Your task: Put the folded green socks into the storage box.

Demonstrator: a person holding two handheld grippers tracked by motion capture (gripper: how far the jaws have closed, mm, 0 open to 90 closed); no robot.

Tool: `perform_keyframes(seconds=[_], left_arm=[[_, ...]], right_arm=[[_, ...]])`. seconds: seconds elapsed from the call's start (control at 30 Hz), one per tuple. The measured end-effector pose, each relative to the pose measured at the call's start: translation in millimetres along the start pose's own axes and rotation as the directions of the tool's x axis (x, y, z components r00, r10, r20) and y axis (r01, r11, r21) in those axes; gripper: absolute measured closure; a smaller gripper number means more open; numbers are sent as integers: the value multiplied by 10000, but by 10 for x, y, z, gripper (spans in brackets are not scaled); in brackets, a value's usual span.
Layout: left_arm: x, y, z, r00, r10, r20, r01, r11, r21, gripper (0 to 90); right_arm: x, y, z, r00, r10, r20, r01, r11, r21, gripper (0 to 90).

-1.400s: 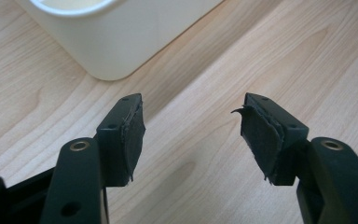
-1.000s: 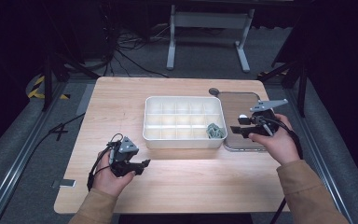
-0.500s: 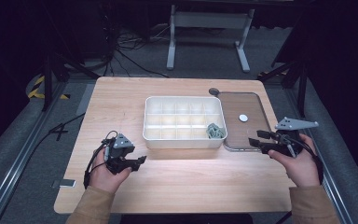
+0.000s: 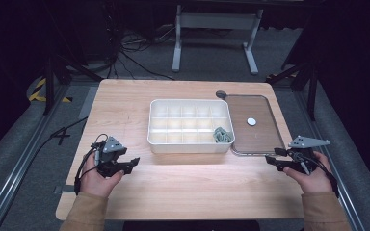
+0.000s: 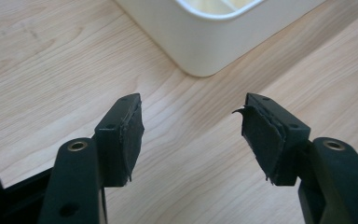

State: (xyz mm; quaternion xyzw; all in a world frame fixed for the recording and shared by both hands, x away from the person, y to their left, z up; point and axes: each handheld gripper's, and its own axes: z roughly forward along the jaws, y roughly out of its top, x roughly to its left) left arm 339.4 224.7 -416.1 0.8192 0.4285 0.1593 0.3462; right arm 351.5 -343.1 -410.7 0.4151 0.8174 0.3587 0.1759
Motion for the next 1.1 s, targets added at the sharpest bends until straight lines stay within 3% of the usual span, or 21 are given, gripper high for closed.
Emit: perform_keyframes(seconds=[0.2, 0.37, 0.63, 0.73, 1.0, 1.03, 1.07, 1.1], left_arm=[[106, -81, 75, 9998, -180, -10, 180, 9994, 288, 392], [131, -118, 153, 9999, -84, 118, 77, 9985, 536, 392], [130, -177, 262, 9995, -131, 283, 99, 9938, 1105, 392], [114, -183, 279, 9993, -140, 353, 96, 9926, 1212, 391], [90, -220, 343, 9976, 247, 643, -342, 9881, 1499, 390], [83, -224, 344, 9972, 146, 731, -261, 9870, 1588, 390], [102, -215, 338, 9959, 377, 824, -515, 9837, 1725, 390], [82, -230, 353, 9969, 197, 757, -318, 9863, 1616, 390]], right_arm=[[-84, -216, 154, 9992, 282, -269, -283, 9996, -37, 470], [-98, -326, 248, 9984, 455, -334, -465, 9985, -288, 470], [9, -420, 392, 9978, 234, -616, -247, 9995, -195, 475], [66, -429, 440, 9989, 40, -474, -42, 10000, -52, 476], [207, -431, 539, 9968, -488, -632, 489, 9988, 5, 460], [207, -434, 552, 9967, -490, -646, 493, 9988, 24, 460], [209, -433, 557, 9970, -444, -633, 445, 9990, 1, 459], [210, -431, 560, 9972, -437, -614, 435, 9990, -43, 458]])
